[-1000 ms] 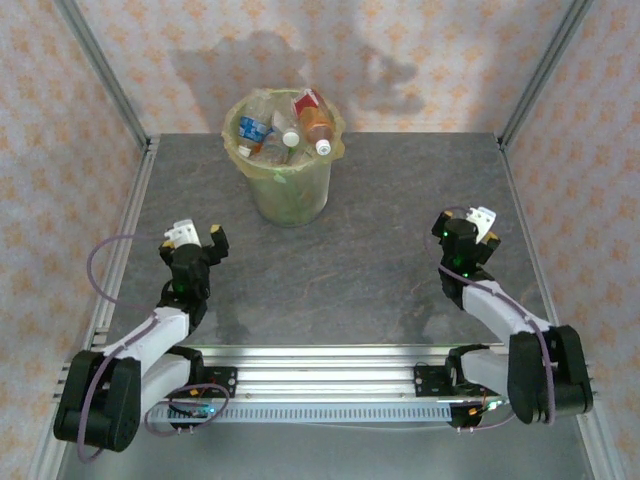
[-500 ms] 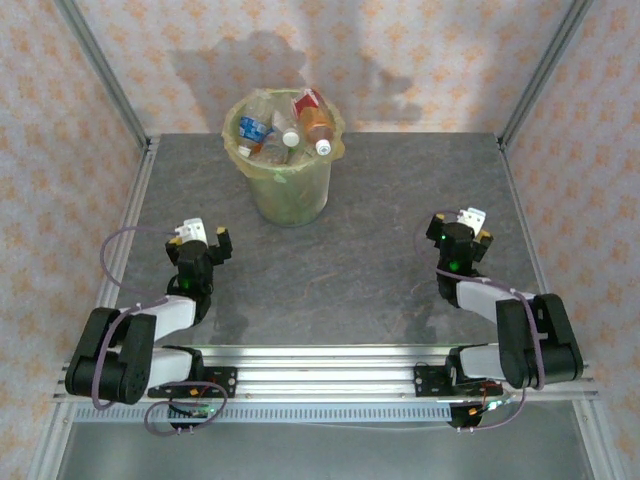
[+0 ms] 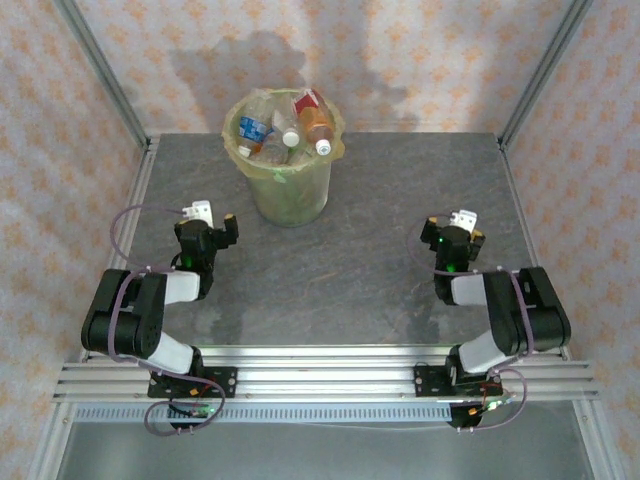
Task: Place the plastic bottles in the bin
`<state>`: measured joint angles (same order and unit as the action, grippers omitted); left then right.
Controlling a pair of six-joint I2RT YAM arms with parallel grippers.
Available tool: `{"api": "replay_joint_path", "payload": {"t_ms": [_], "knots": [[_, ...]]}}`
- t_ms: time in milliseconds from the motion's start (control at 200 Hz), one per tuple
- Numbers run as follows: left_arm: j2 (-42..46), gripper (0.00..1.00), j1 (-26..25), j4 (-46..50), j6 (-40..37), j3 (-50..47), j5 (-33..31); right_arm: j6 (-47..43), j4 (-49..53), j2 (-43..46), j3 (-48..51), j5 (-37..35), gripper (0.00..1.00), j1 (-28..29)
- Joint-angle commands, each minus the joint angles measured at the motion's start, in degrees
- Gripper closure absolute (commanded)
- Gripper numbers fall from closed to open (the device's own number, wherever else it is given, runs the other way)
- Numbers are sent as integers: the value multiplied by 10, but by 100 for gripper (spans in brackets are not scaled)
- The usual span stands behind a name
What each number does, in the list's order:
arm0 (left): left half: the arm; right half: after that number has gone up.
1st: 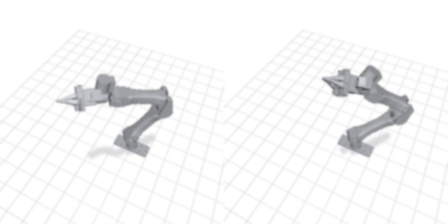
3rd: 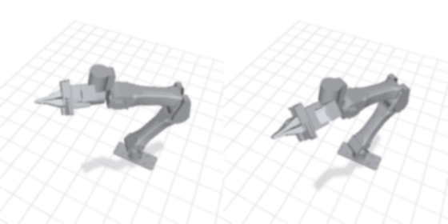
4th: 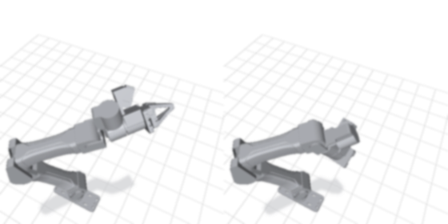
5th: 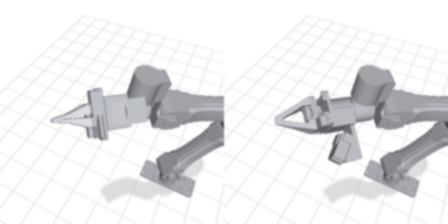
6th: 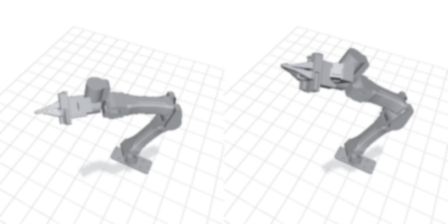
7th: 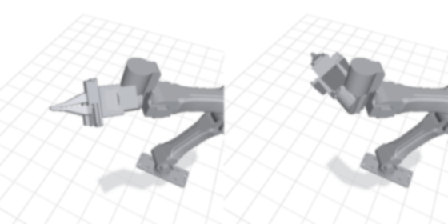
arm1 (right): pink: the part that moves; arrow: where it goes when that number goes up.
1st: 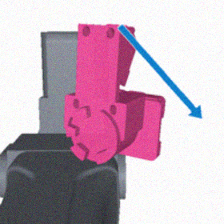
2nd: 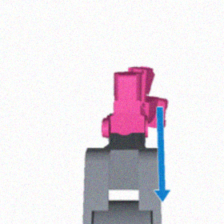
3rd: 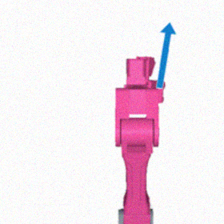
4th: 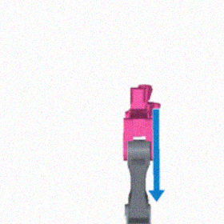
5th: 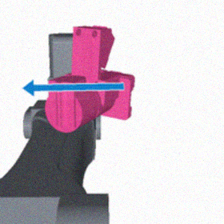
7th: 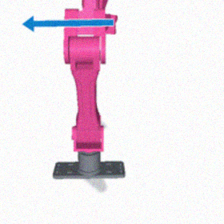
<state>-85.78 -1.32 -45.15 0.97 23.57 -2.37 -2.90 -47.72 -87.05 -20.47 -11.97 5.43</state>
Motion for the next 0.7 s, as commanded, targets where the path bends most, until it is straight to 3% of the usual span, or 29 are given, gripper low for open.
{"api": "replay_joint_path", "payload": {"t_ms": [0,696], "knots": [[0,0,3,23,-14,8,11,10,22,-4,-32,47,1,-26],[0,0,-6,24,-19,9,-5,8,21,-3,-31,55,1,-30]]}}
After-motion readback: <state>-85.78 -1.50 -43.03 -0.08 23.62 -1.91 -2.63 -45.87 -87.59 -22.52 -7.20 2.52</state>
